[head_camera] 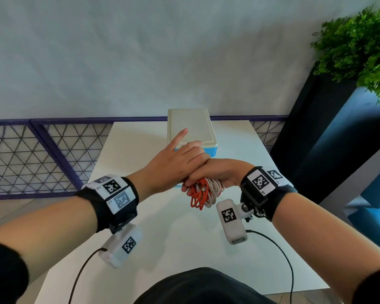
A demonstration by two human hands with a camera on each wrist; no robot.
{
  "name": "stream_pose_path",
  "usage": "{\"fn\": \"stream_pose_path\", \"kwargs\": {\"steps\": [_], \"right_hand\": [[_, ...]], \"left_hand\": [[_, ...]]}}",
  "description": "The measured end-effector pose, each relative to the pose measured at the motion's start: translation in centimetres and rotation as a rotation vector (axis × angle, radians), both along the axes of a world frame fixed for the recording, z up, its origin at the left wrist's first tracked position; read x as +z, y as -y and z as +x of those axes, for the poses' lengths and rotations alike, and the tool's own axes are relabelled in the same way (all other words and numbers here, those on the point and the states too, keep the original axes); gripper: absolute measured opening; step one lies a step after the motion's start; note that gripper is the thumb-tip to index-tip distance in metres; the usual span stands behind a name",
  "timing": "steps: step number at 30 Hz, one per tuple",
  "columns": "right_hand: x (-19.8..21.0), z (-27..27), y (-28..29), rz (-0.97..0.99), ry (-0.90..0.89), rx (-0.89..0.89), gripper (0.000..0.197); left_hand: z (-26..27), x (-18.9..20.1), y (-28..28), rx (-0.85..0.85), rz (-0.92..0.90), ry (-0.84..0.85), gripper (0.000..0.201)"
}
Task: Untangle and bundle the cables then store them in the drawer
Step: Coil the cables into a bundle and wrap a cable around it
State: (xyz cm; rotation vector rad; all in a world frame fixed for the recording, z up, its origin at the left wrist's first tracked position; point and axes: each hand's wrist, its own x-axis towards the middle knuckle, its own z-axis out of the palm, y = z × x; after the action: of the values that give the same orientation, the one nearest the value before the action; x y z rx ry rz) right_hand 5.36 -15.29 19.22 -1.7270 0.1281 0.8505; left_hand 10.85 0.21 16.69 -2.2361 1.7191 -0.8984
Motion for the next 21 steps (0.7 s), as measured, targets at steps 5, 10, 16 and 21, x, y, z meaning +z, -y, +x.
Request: {"fn": "stream_pose_path", "kwargs": {"steps": [5,10,16,21], "right_hand": [[-0.2,0.0,0.0,-0.013,-0.014,0.050,0.013],[0.0,0.4,0.8,-0.424,0.200,0.162,0.039],[-1.1,-1.2,-1.3,-0.908,0.736,0.097,0.094],[-4.6,-2.4,-2.0,-1.428,0.875,0.320,0.121]], "left_hand": [[0.4,-0.6,0.7,-0.042,0.015,-0.079,0.022],[0.4,-1.3,1.3,0.048,0.045,-0.239,0.016],[0.7,-1.6,1.2,0.474,0.242,-0.466,0.016],[0.9,-1.8,1.3,0.477,0.127,-0.694,0.007]]}}
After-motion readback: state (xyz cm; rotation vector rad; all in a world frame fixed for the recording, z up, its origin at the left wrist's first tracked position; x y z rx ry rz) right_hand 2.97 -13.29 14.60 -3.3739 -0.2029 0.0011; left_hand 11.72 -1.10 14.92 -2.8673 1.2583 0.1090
